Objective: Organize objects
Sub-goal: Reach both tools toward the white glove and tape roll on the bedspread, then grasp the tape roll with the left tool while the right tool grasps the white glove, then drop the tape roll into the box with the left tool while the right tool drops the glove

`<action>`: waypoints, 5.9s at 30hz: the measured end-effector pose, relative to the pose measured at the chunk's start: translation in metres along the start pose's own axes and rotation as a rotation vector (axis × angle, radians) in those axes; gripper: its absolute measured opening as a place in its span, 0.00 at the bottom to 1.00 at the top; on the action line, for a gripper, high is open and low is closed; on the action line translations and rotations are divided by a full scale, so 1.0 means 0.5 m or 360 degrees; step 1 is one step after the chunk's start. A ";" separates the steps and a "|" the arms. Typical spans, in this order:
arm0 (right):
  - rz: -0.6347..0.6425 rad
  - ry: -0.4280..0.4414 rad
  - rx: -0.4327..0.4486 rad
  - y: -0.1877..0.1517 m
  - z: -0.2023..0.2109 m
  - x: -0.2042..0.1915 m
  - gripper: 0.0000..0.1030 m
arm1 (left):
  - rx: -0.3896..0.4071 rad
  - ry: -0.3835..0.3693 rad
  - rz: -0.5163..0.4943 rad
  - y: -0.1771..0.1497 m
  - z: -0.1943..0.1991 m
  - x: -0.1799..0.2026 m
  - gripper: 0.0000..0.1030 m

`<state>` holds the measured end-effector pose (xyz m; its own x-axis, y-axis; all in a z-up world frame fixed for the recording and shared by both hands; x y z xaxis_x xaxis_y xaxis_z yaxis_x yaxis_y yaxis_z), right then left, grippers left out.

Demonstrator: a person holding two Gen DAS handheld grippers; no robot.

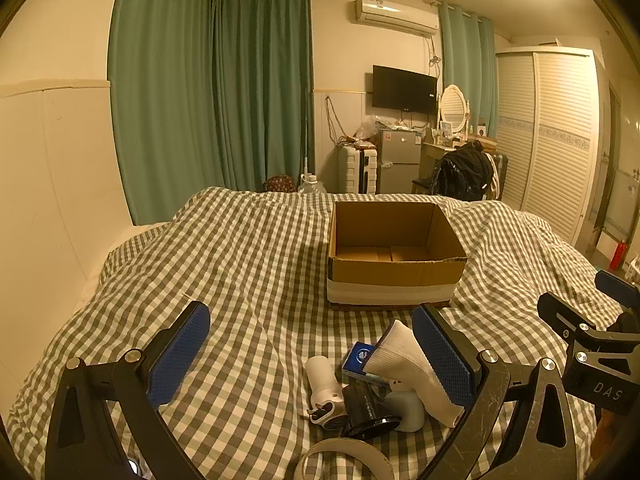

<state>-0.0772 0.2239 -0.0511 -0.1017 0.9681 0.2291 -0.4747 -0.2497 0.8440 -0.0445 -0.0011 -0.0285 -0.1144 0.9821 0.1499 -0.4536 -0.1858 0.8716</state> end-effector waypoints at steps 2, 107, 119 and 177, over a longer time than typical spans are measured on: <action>0.0000 0.0003 0.0000 0.001 0.001 0.000 1.00 | 0.0001 -0.0002 -0.0002 0.000 0.001 0.000 1.00; 0.0211 0.0500 -0.0414 -0.107 -0.150 -0.169 0.52 | -0.0488 -0.0014 -0.0062 -0.159 -0.070 -0.077 0.85; 0.0184 0.0413 -0.0217 0.008 -0.106 -0.096 0.51 | -0.0319 -0.0063 -0.0064 -0.023 -0.093 -0.042 0.85; -0.0063 0.0290 0.0006 0.265 -0.298 0.074 0.77 | -0.0199 -0.0220 -0.0225 0.165 -0.344 0.154 0.97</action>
<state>-0.2741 0.2302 -0.0032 -0.2398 0.9652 0.1042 -0.4781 -0.2108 0.8526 -0.2427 0.0536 -0.0251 0.0766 0.9920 0.1002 -0.5633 -0.0398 0.8253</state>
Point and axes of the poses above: each gripper's, at about its wrist camera, not at the fingertips, and z roughly against the way its jaws point, x to its right, y to its top, the point moved 6 cm from there along -z, roughly the way its jaws point, and after that the axes turned 11 degrees about z, right-handed, at the moved point
